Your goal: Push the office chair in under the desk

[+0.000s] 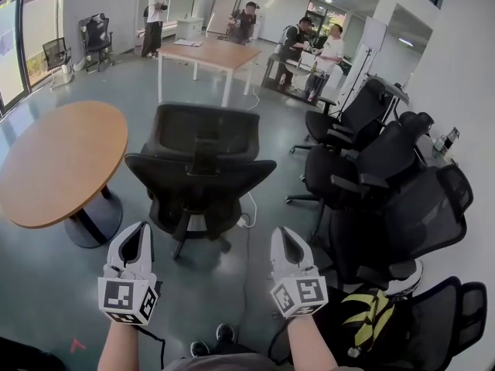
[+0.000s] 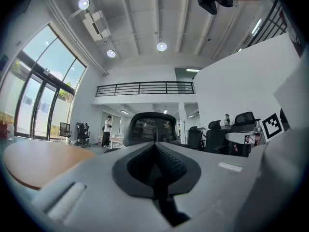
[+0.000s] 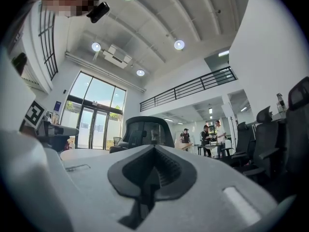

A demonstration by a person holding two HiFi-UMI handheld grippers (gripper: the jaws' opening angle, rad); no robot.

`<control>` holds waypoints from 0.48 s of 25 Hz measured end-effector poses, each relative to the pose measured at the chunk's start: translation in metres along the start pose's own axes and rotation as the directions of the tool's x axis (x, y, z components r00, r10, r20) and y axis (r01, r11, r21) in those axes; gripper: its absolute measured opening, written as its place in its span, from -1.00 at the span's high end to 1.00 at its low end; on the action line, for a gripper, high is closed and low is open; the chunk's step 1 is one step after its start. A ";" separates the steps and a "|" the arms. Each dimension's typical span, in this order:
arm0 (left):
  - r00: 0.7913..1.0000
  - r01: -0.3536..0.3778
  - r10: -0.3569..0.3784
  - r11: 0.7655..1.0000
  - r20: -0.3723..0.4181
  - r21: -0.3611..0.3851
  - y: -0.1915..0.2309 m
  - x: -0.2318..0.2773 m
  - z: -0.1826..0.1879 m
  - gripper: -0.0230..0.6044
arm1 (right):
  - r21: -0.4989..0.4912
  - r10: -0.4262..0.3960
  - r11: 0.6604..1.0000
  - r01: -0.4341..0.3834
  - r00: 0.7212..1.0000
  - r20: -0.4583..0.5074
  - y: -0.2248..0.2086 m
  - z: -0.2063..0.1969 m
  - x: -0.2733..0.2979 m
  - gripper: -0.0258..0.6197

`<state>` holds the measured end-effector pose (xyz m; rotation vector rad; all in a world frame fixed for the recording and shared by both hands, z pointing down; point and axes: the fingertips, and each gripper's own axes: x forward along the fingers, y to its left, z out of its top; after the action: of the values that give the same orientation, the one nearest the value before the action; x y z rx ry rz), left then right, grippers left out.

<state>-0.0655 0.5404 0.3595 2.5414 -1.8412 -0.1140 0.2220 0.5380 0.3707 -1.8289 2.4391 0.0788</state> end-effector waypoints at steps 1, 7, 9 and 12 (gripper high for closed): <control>1.000 0.003 -0.003 1.000 0.002 0.001 -0.001 -0.001 0.000 0.87 | -0.002 0.011 1.000 -0.011 1.000 0.013 0.003 0.001 -0.002 0.94; 1.000 -0.002 0.002 0.999 0.005 0.050 0.005 -0.004 -0.008 0.87 | -0.030 0.005 1.000 -0.005 1.000 0.008 0.008 -0.006 -0.009 0.94; 1.000 0.001 0.000 0.998 -0.004 0.062 0.006 -0.003 -0.012 0.87 | -0.034 -0.005 0.999 0.005 1.000 0.005 0.006 -0.006 -0.008 0.94; 1.000 0.005 -0.004 0.997 -0.012 0.078 0.008 0.006 -0.018 0.87 | -0.035 -0.013 0.999 0.014 1.000 0.001 -0.001 -0.011 0.002 0.94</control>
<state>-0.0703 0.5313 0.3778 2.5912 -1.8721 -0.0282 0.2219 0.5352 0.3817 -1.8590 2.4399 0.1225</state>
